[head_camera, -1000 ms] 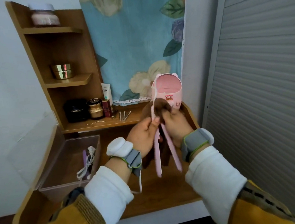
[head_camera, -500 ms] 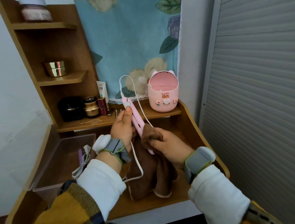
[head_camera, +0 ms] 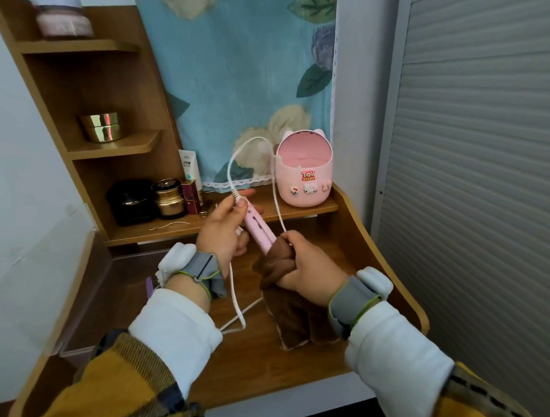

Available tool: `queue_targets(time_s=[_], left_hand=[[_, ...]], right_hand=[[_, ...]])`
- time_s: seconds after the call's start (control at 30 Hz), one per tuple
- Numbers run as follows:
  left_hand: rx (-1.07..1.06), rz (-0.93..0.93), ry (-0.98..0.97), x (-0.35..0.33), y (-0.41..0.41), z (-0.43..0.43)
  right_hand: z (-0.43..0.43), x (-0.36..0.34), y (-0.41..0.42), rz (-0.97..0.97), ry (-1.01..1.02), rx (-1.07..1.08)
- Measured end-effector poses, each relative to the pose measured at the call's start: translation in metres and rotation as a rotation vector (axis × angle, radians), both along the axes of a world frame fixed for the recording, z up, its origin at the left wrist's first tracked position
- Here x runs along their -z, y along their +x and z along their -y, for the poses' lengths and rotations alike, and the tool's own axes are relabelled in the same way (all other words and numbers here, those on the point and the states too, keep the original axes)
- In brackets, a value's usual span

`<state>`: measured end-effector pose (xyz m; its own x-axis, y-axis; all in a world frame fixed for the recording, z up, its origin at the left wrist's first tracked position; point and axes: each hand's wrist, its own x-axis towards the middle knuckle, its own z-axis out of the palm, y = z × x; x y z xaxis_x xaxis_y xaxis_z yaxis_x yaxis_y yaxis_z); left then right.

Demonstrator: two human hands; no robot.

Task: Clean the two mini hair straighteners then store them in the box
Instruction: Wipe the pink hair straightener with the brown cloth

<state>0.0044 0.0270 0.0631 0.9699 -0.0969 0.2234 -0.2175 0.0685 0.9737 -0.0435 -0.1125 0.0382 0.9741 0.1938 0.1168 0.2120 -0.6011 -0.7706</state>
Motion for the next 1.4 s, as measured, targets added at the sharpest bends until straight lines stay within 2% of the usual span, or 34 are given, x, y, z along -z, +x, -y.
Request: queue_targets(time_s=[0.1, 0.2, 0.3, 0.37, 0.47, 0.57, 0.67, 0.8, 0.87, 0.93, 1.07, 1.13, 1.2, 1.3, 1.4], left_hand=[[0.088, 0.007, 0.158, -0.002, -0.012, 0.01], [-0.033, 0.101, 0.404, -0.002, -0.021, 0.017], [-0.05, 0.177, 0.444, -0.005, -0.026, 0.016], [-0.12, 0.275, 0.484, 0.006, -0.022, 0.013], [-0.273, 0.227, 0.596, 0.025, -0.025, 0.012], [-0.061, 0.111, 0.763, 0.031, -0.032, 0.017], [0.046, 0.07, 0.686, 0.034, -0.03, 0.015], [-0.102, -0.013, 0.418, 0.039, -0.032, 0.008], [-0.154, -0.061, 0.534, 0.047, -0.03, 0.0], [-0.131, -0.134, 0.679, 0.059, -0.026, -0.006], [-0.108, -0.286, 0.798, 0.086, -0.019, -0.01], [-0.144, -0.283, 0.916, 0.095, -0.012, -0.01], [-0.181, -0.26, 1.048, 0.094, -0.008, -0.011], [-0.165, -0.24, 1.183, 0.091, 0.0, -0.011], [-0.174, -0.25, 1.268, 0.09, 0.005, -0.008]], right_hand=[[-0.002, -0.007, 0.01, 0.069, 0.205, 0.021], [-0.005, -0.009, 0.019, 0.106, 0.419, 0.056], [-0.007, -0.013, 0.025, 0.071, 0.717, 0.205], [-0.006, -0.016, 0.031, 0.093, 0.812, 0.355], [-0.004, -0.023, 0.029, 0.158, 0.73, 0.481], [-0.001, -0.025, 0.024, 0.2, 0.553, 0.488], [0.001, -0.019, 0.022, 0.225, 0.481, 0.528], [0.012, -0.01, 0.029, 0.258, 0.354, 0.644], [0.024, -0.005, 0.034, 0.223, 0.092, 0.654], [0.034, 0.001, 0.037, 0.101, -0.227, 0.602], [0.038, 0.02, 0.038, -0.13, -0.517, 0.594], [0.041, 0.029, 0.036, -0.123, -0.599, 0.627], [0.043, 0.036, 0.034, -0.036, -0.621, 0.616], [0.038, 0.036, 0.03, 0.118, -0.702, 0.495], [0.028, 0.037, 0.029, 0.059, -0.74, 0.417]])
